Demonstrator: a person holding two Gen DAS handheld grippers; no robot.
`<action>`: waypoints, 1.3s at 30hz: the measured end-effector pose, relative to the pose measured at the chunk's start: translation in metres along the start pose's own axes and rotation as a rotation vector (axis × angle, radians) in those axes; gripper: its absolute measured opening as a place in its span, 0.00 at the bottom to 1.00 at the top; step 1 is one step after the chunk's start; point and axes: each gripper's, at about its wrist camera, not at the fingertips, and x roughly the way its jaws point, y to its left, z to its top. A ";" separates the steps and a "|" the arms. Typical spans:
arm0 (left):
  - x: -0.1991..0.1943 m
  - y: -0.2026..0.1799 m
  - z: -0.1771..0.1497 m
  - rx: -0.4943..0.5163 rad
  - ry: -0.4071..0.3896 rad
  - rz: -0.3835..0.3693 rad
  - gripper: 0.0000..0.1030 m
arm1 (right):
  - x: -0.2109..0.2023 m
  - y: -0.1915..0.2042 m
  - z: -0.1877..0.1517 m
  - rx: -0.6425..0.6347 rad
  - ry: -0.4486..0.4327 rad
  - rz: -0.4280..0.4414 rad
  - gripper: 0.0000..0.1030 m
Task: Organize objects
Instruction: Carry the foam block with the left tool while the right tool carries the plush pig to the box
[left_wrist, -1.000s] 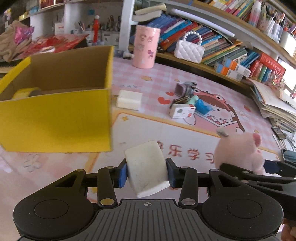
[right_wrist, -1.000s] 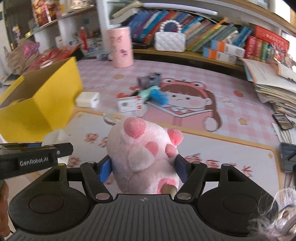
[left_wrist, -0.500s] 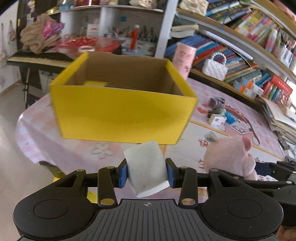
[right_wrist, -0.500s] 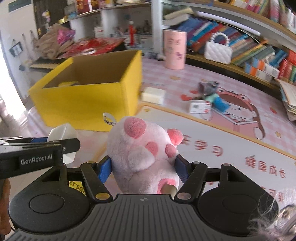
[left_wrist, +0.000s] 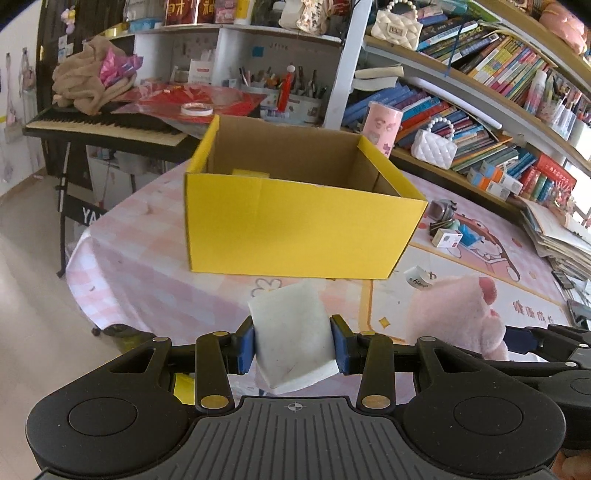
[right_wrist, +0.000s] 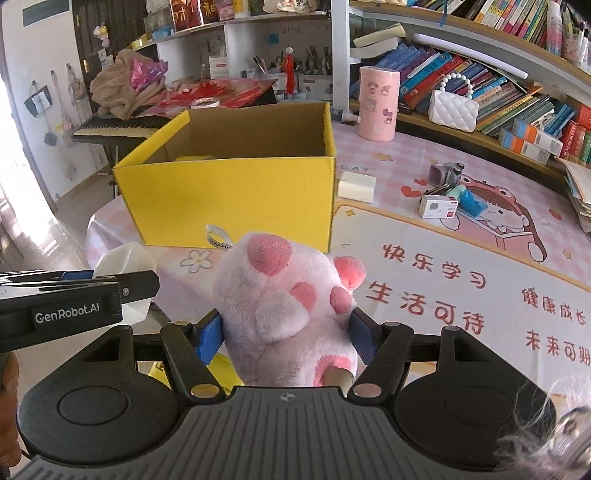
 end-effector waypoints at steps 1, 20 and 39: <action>-0.002 0.002 0.000 0.003 -0.003 -0.002 0.38 | -0.001 0.003 -0.001 0.002 -0.002 -0.001 0.65; -0.032 0.037 -0.002 0.035 -0.061 -0.020 0.38 | -0.009 0.051 -0.009 0.015 -0.021 0.002 0.65; -0.032 0.036 0.021 0.054 -0.147 -0.053 0.37 | -0.002 0.054 0.017 0.001 -0.089 -0.036 0.65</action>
